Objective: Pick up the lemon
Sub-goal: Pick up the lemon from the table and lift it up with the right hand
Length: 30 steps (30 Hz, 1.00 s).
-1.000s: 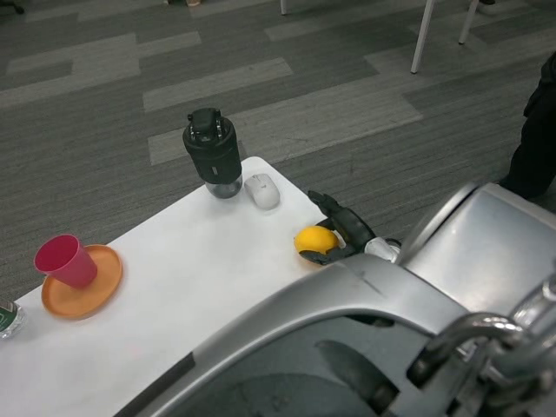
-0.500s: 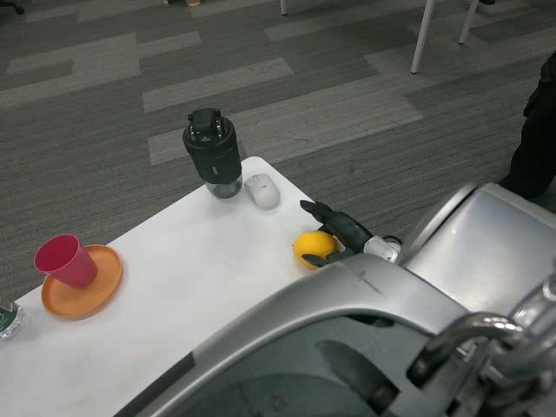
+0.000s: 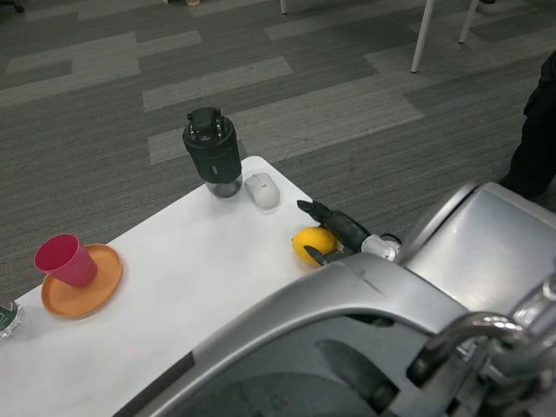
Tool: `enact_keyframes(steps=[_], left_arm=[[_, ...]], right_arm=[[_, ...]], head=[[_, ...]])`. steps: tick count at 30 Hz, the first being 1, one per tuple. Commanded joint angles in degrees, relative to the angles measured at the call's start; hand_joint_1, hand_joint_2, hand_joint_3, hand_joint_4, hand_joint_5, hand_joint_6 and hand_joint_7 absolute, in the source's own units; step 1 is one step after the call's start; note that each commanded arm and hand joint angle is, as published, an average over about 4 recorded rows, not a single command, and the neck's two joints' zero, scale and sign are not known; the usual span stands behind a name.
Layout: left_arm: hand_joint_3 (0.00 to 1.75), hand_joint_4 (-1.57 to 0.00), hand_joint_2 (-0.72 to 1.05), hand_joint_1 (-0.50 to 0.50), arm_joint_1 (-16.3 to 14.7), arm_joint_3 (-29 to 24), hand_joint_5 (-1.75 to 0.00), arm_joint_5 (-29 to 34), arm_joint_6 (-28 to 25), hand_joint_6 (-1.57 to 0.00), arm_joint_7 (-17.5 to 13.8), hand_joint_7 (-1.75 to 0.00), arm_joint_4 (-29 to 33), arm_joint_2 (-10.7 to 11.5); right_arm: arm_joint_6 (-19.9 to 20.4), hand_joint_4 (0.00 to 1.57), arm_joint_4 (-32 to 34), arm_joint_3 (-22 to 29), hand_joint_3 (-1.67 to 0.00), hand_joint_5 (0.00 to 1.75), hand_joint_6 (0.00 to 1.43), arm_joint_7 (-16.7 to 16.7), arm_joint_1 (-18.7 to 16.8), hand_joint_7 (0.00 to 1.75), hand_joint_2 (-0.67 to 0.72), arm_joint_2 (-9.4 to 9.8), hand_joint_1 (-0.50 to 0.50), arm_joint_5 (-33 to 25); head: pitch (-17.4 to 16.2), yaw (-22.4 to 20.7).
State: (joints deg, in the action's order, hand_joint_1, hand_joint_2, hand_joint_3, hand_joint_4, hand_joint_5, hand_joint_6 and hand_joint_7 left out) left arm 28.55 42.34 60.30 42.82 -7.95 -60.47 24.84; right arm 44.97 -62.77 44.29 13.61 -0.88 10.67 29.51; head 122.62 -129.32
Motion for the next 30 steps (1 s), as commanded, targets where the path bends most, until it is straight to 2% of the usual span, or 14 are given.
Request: enact_keyframes(steps=[1,5,15,25,30], left_arm=[[0.04,0.0,0.96,0.5,0.1,-0.5,0.0,0.2,0.1,0.0,-0.1,0.0,-0.1,0.4],[0.09,0.0,0.96,0.5,0.1,-0.5,0.0,0.2,0.1,0.0,-0.1,0.0,-0.1,0.4],[0.09,0.0,0.96,0.5,0.1,-0.7,0.0,0.2,0.1,0.0,-0.1,0.0,-0.1,0.4],[0.07,0.0,0.96,0.5,0.1,-0.8,0.0,0.2,0.2,0.0,-0.1,0.0,-0.1,0.4],[0.09,0.0,0.96,0.5,0.1,-0.9,0.0,0.2,0.2,0.0,-0.1,0.0,-0.1,0.3]], right_arm=[[0.1,0.0,0.0,1.3,-1.51,1.55,0.0,-0.5,1.4,0.21,-0.48,0.58,-0.38,0.3],[0.1,0.0,0.0,2.1,-1.51,1.55,0.0,-0.6,1.6,0.45,-0.48,0.49,-0.38,0.1],[0.2,0.0,-0.7,5.7,-1.47,1.55,0.0,-1.2,2.5,0.8,-0.54,-0.32,-0.38,0.0],[0.3,0.03,-2.4,5.8,-1.43,1.55,0.0,-2.6,3.6,0.87,-0.54,-0.34,-0.38,-0.7],[0.4,0.03,-2.9,3.6,-1.43,1.55,0.0,-3.5,4.1,0.84,-0.54,-0.47,-0.38,-4.5]], head=[[0.0,-0.1],[0.0,-0.1],[0.1,-0.3],[0.2,-0.5],[0.3,-0.7]])
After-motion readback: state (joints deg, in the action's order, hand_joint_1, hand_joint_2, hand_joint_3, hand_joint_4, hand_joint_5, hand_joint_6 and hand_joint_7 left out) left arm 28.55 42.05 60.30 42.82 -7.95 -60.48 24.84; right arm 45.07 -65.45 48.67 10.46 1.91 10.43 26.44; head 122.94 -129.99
